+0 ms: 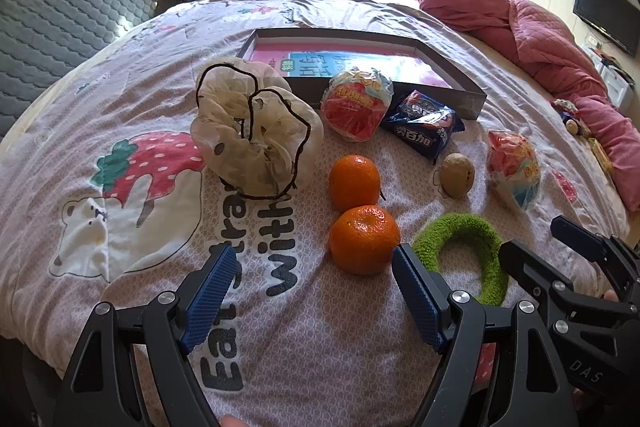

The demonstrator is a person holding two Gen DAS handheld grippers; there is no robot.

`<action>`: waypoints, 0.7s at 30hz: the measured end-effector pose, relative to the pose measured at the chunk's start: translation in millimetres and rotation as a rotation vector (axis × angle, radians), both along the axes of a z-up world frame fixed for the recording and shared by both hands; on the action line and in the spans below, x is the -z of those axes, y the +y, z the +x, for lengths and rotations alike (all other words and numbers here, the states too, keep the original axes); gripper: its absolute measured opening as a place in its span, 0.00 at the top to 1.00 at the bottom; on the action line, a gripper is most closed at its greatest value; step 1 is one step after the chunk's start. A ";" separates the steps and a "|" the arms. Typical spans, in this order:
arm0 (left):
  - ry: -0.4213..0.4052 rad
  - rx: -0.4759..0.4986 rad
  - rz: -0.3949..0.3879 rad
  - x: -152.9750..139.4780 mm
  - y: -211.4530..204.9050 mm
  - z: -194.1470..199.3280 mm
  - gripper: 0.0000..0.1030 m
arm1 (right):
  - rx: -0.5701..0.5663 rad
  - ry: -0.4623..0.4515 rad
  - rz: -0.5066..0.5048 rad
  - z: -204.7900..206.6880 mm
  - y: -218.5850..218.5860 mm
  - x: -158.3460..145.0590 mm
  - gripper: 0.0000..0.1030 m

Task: Organize objects
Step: 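Move left gripper toward an orange while right gripper approaches the green fuzzy ring, then close left gripper on the orange while right gripper closes on the green ring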

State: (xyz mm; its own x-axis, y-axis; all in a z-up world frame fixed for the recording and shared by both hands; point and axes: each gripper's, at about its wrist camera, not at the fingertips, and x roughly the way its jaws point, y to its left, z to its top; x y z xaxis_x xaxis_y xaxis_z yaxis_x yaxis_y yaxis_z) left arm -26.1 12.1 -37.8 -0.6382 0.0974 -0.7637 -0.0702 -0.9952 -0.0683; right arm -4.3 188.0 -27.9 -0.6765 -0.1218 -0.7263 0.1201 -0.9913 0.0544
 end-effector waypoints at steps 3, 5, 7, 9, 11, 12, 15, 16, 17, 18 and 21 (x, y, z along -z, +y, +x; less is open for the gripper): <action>-0.002 0.017 0.017 2.5 1.3 -3.6 0.21 | -0.008 -0.007 -0.010 -2.7 -1.6 2.6 0.25; -0.003 0.030 0.018 3.5 3.2 -5.1 0.21 | -0.017 -0.013 -0.012 -4.5 -3.9 4.8 0.25; -0.007 0.041 0.020 4.4 4.6 -7.7 0.21 | -0.027 -0.021 -0.020 -6.0 -5.4 5.9 0.28; -0.012 0.050 0.032 5.6 3.8 -10.6 0.21 | -0.030 -0.025 -0.026 -8.0 -6.2 7.2 0.31; -0.023 0.062 0.046 8.0 3.9 -15.0 0.21 | -0.036 -0.032 -0.032 -10.5 -6.4 8.9 0.34; -0.029 0.068 0.052 9.1 4.3 -16.6 0.21 | -0.039 -0.041 -0.033 -11.6 -7.0 10.4 0.36; -0.042 0.090 0.063 13.2 5.4 -20.8 0.21 | -0.058 -0.067 -0.051 -14.5 -7.3 14.4 0.42; -0.044 0.094 0.072 14.2 5.0 -21.9 0.21 | -0.064 -0.075 -0.057 -15.6 -7.6 15.3 0.44; -0.045 0.096 0.078 15.0 4.4 -22.8 0.21 | -0.072 -0.078 -0.062 -16.9 -7.9 16.0 0.45; -0.048 0.101 0.085 15.9 4.0 -23.9 0.21 | -0.076 -0.082 -0.065 -17.4 -8.5 16.4 0.47; -0.053 0.115 0.092 17.9 3.2 -27.2 0.21 | -0.114 -0.104 -0.070 -22.6 -13.1 17.3 0.57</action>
